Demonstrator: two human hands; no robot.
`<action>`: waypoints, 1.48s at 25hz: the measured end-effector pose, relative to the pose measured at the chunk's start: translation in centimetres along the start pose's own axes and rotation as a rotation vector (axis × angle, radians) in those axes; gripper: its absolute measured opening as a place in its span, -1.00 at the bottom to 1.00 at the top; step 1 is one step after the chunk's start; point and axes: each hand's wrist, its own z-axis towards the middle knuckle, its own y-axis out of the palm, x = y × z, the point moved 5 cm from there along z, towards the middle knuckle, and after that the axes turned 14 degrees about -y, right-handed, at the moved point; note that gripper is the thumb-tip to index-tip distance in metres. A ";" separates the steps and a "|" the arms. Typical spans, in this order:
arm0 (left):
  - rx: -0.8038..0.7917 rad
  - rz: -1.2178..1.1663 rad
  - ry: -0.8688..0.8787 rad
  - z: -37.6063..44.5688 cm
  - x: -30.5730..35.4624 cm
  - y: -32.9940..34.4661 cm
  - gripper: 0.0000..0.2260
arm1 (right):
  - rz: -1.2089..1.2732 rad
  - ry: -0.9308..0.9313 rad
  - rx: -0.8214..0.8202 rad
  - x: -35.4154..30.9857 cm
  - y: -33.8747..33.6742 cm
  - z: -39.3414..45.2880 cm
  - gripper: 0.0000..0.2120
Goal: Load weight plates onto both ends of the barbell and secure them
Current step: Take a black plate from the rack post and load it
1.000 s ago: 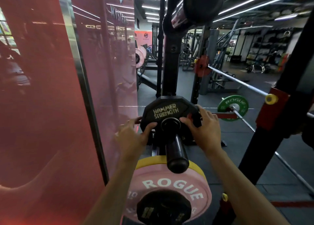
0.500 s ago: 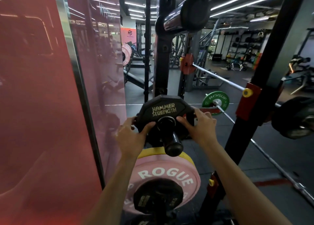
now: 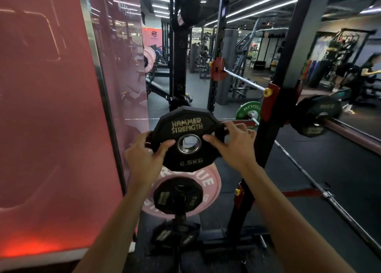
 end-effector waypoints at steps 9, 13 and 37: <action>-0.165 -0.033 0.156 -16.2 9.3 -0.2 -0.42 | 0.046 0.161 0.078 0.2 -15.3 -14.9 -0.41; -0.301 -0.135 0.242 -21.7 14.4 4.8 -0.49 | -0.013 0.268 0.202 3.5 -23.1 -20.3 -0.32; -0.576 -0.244 0.198 -33.7 26.6 41.1 -0.50 | -0.119 0.452 0.290 36.3 -38.4 -26.1 -0.49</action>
